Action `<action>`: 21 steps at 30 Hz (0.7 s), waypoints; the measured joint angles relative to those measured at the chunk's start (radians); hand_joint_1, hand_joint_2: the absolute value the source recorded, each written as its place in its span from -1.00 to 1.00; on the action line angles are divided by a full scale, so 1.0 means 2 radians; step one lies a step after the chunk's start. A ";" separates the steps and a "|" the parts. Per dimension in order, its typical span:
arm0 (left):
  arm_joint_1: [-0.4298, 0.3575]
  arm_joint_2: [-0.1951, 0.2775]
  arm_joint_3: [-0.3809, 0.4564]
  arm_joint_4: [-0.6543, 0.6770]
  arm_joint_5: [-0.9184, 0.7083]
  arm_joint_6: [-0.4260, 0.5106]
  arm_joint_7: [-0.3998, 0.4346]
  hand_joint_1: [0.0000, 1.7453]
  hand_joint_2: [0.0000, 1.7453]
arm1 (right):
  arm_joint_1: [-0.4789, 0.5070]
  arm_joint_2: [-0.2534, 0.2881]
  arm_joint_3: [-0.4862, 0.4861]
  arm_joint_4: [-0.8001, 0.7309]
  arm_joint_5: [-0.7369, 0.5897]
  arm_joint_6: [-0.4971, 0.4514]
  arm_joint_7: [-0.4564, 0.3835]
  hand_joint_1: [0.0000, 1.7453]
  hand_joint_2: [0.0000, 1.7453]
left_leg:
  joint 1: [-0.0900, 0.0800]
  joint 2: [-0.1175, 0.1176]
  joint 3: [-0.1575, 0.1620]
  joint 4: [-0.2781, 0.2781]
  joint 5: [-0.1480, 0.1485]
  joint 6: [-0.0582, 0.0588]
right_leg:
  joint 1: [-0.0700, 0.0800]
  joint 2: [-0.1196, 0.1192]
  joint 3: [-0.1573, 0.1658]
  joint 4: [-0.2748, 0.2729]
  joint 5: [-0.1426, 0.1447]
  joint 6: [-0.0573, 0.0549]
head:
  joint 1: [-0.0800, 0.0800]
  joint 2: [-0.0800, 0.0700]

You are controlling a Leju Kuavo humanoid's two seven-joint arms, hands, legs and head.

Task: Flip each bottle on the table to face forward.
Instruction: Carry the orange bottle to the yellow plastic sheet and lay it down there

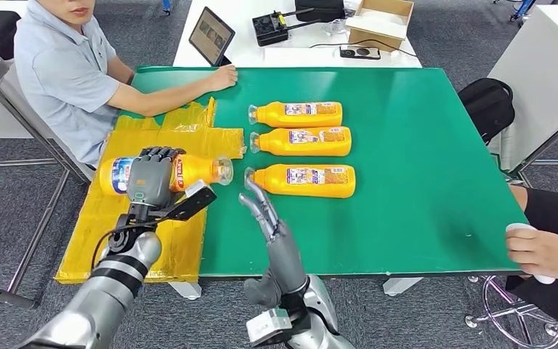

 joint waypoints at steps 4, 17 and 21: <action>-0.032 0.022 -0.012 0.064 -0.039 -0.041 0.036 1.00 1.00 | 0.026 -0.024 0.000 -0.008 0.027 0.013 0.000 -1.00 -1.00 | 0.000 0.000 0.000 0.000 0.000 0.000 | 0.000 0.000 0.000 0.000 0.000 0.000 | 0.000 0.000; -0.060 0.050 -0.022 0.144 -0.046 -0.119 0.045 -0.89 0.00 | 0.091 -0.075 -0.011 -0.066 0.047 0.017 0.000 -1.00 -1.00 | 0.000 0.000 0.000 0.000 0.000 0.000 | 0.000 0.000 0.000 0.000 0.000 0.000 | 0.000 0.000; -0.060 0.047 -0.014 0.149 -0.003 -0.170 0.015 -0.94 1.00 | 0.099 -0.078 -0.021 -0.072 0.031 0.016 0.000 -1.00 -1.00 | 0.000 0.000 0.000 0.000 0.000 0.000 | 0.000 0.000 0.000 0.000 0.000 0.000 | 0.000 0.000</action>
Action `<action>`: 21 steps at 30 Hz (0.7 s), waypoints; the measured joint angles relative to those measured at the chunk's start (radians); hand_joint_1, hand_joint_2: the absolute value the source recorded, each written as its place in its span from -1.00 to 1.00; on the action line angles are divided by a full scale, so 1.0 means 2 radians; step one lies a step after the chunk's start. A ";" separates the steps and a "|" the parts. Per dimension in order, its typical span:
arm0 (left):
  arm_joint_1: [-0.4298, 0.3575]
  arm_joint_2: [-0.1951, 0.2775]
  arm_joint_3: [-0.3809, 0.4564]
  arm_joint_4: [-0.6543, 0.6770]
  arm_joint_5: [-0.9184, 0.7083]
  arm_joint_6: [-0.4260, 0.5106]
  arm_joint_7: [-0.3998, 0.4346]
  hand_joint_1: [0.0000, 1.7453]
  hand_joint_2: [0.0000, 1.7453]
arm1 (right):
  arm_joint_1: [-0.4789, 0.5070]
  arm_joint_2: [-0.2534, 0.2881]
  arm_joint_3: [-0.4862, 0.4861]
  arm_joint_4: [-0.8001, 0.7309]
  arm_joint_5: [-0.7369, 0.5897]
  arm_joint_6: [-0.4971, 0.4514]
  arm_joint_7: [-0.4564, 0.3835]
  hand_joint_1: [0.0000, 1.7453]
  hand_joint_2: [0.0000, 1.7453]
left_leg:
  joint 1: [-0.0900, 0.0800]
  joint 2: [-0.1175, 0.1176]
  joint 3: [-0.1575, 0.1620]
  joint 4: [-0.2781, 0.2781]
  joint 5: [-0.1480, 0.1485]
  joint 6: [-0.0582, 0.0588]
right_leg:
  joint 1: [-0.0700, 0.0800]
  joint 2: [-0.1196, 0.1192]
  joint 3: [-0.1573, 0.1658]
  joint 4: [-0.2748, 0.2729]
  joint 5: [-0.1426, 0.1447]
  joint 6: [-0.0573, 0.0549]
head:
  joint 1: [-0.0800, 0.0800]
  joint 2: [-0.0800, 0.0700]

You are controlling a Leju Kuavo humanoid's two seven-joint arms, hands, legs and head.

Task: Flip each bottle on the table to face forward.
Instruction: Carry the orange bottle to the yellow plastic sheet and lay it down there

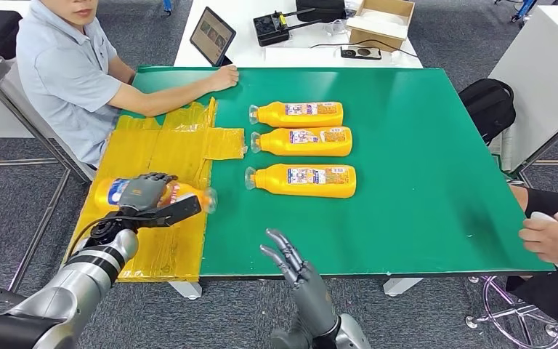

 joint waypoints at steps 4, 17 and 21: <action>0.000 -0.006 0.012 0.000 0.023 -0.027 -0.013 -0.99 1.00 | 0.004 -0.001 -0.008 -0.002 -0.007 0.000 0.000 -1.00 -1.00 | 0.000 0.000 0.000 0.000 0.000 0.000 | 0.000 0.000 0.000 0.000 0.000 0.000 | 0.000 0.000; -0.002 -0.026 0.030 -0.006 0.076 -0.088 -0.035 -1.00 1.00 | 0.003 0.004 -0.027 -0.005 -0.014 0.005 0.000 -1.00 -1.00 | 0.000 0.000 0.000 0.000 0.000 0.000 | 0.000 0.000 0.000 0.000 0.000 0.000 | 0.000 0.000; -0.001 -0.026 0.031 -0.010 0.098 -0.099 -0.041 -1.00 1.00 | 0.003 0.009 -0.038 -0.007 -0.025 0.011 0.000 -1.00 -1.00 | 0.000 0.000 0.000 0.000 0.000 0.000 | 0.000 0.000 0.001 0.000 0.000 0.000 | 0.000 0.000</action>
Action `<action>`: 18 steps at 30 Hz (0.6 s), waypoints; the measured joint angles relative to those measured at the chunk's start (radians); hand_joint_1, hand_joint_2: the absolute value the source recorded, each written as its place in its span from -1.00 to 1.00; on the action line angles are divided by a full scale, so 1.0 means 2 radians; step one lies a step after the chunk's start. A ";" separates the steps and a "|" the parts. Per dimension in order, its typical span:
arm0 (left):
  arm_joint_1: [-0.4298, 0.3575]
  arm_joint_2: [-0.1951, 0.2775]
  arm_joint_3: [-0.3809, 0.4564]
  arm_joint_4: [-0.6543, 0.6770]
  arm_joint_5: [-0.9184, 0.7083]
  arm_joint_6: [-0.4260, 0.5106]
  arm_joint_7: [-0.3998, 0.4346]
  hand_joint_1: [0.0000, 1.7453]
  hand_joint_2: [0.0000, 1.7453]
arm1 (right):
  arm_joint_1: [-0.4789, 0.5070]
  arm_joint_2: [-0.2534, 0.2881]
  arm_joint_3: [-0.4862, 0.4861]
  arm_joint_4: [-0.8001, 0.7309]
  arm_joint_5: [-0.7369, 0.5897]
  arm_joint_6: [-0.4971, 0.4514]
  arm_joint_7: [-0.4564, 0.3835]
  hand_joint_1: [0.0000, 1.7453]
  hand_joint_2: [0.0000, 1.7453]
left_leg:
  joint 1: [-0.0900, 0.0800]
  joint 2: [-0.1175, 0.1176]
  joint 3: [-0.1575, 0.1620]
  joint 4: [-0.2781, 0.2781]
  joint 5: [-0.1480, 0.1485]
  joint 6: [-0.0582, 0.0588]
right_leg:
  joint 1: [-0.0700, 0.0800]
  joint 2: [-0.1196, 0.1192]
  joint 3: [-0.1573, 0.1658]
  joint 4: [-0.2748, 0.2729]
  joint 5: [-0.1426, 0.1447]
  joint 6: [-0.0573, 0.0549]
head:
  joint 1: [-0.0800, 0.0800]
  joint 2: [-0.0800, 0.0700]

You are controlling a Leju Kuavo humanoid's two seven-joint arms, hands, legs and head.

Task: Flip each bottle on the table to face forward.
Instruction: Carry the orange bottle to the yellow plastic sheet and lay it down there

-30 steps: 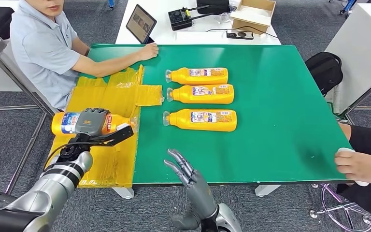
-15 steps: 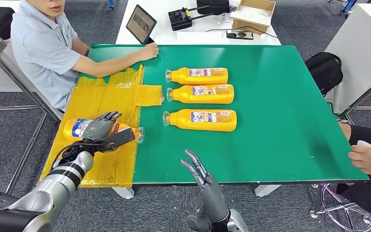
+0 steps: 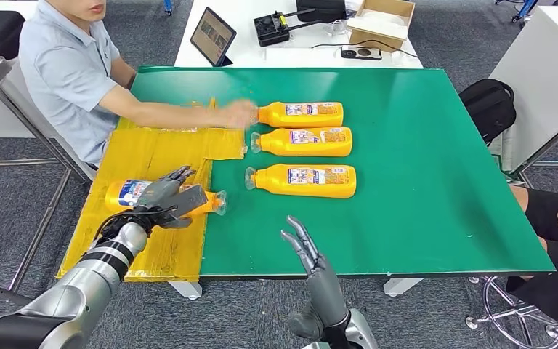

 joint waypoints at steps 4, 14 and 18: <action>0.006 0.000 0.005 -0.013 0.034 -0.009 -0.016 -1.00 1.00 | 0.000 0.002 -0.011 -0.001 -0.007 0.003 0.000 -1.00 -1.00 | 0.000 0.000 0.000 0.000 0.000 0.000 | 0.000 0.000 0.000 0.000 0.000 0.000 | 0.000 0.000; 0.060 -0.018 0.032 -0.148 0.217 0.025 -0.049 -1.00 1.00 | 0.003 0.008 -0.023 -0.004 -0.005 -0.011 0.000 -1.00 -1.00 | 0.000 0.000 0.000 0.000 0.000 0.000 | 0.000 0.000 0.000 0.000 0.000 0.000 | 0.000 0.000; 0.090 -0.034 0.046 -0.232 0.313 0.052 -0.049 -1.00 1.00 | 0.002 0.010 -0.032 0.000 0.057 -0.053 0.004 -1.00 1.00 | 0.000 0.000 0.000 0.000 0.000 0.000 | 0.000 0.000 0.000 0.000 0.000 0.000 | 0.000 0.000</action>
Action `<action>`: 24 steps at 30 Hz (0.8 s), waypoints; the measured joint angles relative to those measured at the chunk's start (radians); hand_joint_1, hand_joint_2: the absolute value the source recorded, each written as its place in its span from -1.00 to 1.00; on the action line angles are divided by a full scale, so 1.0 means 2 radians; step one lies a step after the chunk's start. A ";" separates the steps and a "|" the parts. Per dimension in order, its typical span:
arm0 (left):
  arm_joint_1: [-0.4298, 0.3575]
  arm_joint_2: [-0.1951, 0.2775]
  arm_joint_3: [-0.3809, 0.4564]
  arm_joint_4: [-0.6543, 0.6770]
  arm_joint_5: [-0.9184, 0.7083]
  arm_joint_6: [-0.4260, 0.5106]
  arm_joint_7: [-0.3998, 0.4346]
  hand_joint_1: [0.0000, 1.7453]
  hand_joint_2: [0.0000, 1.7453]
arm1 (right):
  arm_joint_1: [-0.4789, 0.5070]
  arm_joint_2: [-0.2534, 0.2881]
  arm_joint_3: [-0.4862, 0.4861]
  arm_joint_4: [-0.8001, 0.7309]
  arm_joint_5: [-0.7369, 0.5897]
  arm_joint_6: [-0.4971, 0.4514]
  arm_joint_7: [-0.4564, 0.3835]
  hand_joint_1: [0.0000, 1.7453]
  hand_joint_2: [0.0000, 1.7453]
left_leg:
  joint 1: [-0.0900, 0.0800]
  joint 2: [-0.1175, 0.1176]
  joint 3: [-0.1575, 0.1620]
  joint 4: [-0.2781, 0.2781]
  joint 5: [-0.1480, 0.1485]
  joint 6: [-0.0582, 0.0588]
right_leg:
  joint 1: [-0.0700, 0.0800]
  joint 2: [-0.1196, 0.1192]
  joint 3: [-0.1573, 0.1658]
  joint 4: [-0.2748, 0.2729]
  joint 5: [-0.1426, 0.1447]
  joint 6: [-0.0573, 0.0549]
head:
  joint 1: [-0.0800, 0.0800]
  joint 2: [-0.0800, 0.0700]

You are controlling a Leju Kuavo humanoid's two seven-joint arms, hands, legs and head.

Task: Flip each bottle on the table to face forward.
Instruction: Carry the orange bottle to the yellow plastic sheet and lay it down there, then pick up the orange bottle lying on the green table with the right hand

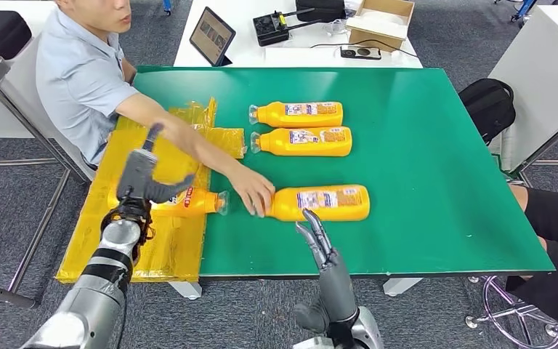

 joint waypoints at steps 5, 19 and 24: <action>0.053 -0.011 0.008 -0.113 0.075 0.049 -0.006 -1.00 1.00 | -0.020 -0.001 -0.048 0.027 0.087 -0.038 0.067 -1.00 1.00 | 0.000 0.000 0.000 0.000 0.000 0.000 | 0.000 0.000 0.000 0.000 0.000 0.000 | 0.000 0.000; 0.209 -0.021 0.012 -0.312 0.140 0.083 0.020 -1.00 1.00 | -0.031 -0.013 -0.192 0.139 0.306 -0.056 0.265 -1.00 1.00 | 0.000 0.000 -0.001 0.000 0.000 0.000 | 0.000 0.000 -0.001 0.000 0.000 0.000 | 0.000 0.000; 0.227 -0.022 0.002 -0.346 0.115 0.096 0.006 -1.00 1.00 | -0.040 -0.014 -0.202 0.169 0.307 -0.038 0.258 -1.00 1.00 | 0.000 0.000 -0.001 0.000 0.000 0.000 | 0.000 0.000 0.000 0.000 0.000 0.000 | 0.000 0.000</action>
